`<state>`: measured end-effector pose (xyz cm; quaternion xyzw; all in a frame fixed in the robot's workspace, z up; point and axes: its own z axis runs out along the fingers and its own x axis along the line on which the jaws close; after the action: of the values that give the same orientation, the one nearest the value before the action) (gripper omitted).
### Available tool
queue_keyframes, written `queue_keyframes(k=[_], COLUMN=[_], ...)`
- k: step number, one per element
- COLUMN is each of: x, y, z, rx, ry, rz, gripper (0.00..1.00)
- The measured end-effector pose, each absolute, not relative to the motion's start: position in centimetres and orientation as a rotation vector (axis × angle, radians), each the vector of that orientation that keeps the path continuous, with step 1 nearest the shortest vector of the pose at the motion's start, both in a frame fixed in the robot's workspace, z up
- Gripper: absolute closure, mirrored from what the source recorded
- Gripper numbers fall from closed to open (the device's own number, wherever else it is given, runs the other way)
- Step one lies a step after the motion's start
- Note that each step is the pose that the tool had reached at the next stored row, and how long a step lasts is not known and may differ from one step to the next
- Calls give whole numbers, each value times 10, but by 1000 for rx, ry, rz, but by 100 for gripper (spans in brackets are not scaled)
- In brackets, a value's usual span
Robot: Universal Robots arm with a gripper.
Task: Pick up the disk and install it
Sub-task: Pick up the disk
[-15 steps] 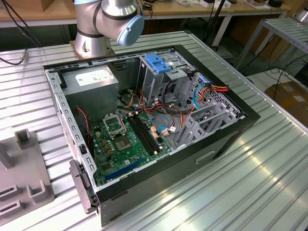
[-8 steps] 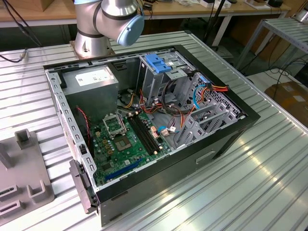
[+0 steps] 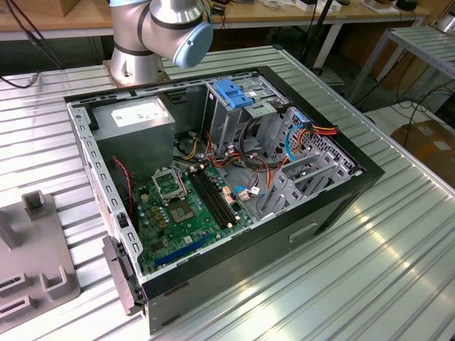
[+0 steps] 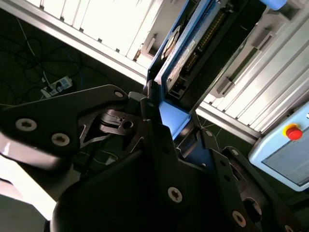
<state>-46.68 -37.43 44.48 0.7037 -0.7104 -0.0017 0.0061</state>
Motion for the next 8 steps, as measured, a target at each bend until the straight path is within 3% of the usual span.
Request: queue_keyframes(k=[8], x=[-467], y=[-374], z=[455], rx=[2202], ry=[-2223], rz=[-5], gripper=[63])
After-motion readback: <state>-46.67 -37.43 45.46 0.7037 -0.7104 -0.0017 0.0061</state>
